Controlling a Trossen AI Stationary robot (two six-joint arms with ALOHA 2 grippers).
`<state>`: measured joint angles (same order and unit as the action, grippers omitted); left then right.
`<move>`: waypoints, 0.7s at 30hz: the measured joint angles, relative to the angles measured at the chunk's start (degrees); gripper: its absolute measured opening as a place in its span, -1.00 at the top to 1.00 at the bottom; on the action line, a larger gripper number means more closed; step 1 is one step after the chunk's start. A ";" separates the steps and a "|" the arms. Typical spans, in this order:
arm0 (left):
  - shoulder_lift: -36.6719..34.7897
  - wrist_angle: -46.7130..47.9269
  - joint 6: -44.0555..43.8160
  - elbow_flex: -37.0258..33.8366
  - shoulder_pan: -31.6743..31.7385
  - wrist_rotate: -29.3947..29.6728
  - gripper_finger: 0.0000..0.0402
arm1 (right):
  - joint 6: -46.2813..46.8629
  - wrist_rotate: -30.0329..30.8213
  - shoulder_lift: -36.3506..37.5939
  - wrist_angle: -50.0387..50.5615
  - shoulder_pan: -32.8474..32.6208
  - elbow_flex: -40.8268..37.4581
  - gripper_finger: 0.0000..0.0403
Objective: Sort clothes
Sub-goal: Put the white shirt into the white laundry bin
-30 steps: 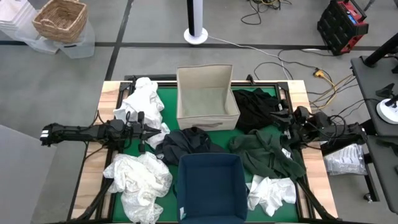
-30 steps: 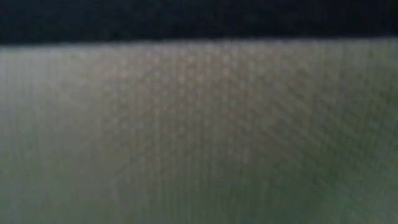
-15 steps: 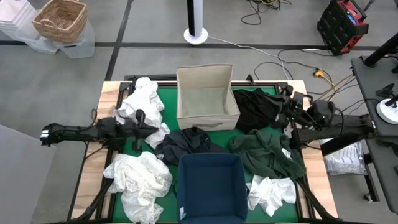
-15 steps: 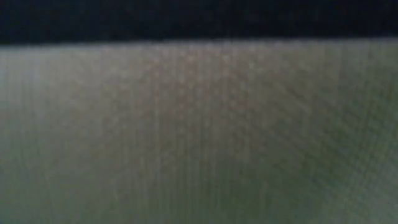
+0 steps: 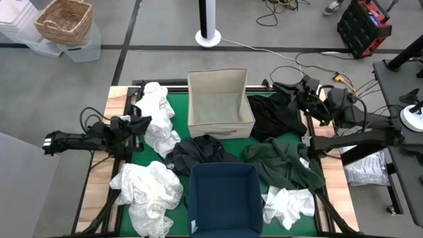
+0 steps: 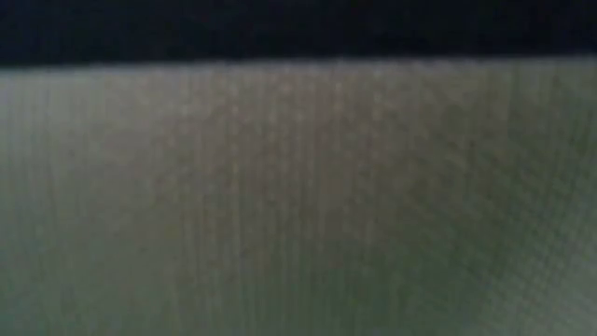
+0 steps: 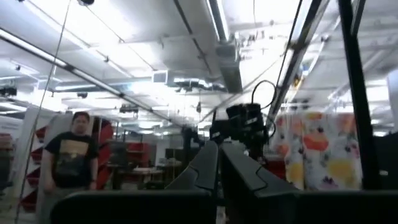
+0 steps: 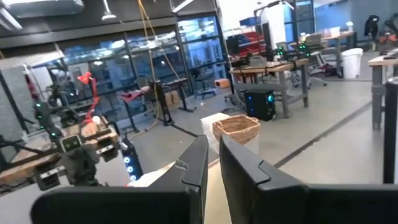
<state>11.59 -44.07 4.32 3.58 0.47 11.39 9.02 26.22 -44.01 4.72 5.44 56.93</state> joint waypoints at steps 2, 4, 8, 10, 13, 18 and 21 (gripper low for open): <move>0.20 0.01 -4.31 2.17 -0.07 -1.33 1.00 | -0.02 -0.02 -2.64 1.46 0.60 3.90 0.83; 0.61 -0.06 -7.77 4.50 -0.09 -1.74 1.00 | 0.20 -0.03 -5.66 4.27 0.95 8.32 0.83; 1.46 2.26 -5.42 9.41 0.00 -1.37 1.00 | 2.08 -0.04 -11.66 12.29 1.26 17.19 0.83; 2.06 6.22 -3.94 12.03 0.00 -1.36 1.00 | 3.43 -0.07 -14.59 17.09 1.26 21.56 0.83; 3.29 14.81 -3.78 16.13 0.00 -1.35 1.00 | 4.47 -0.27 -18.43 24.25 1.24 27.87 0.83; 6.87 25.98 -5.08 23.33 -0.02 -1.39 1.00 | 4.59 -1.14 -23.34 35.27 1.24 37.34 0.83; 9.70 28.23 -6.82 27.65 -0.04 -1.43 1.00 | 4.59 -1.14 -25.34 39.42 1.24 41.43 0.83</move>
<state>21.29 -15.84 -2.50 31.23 0.43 9.96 13.61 25.08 -69.36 44.14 6.68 98.36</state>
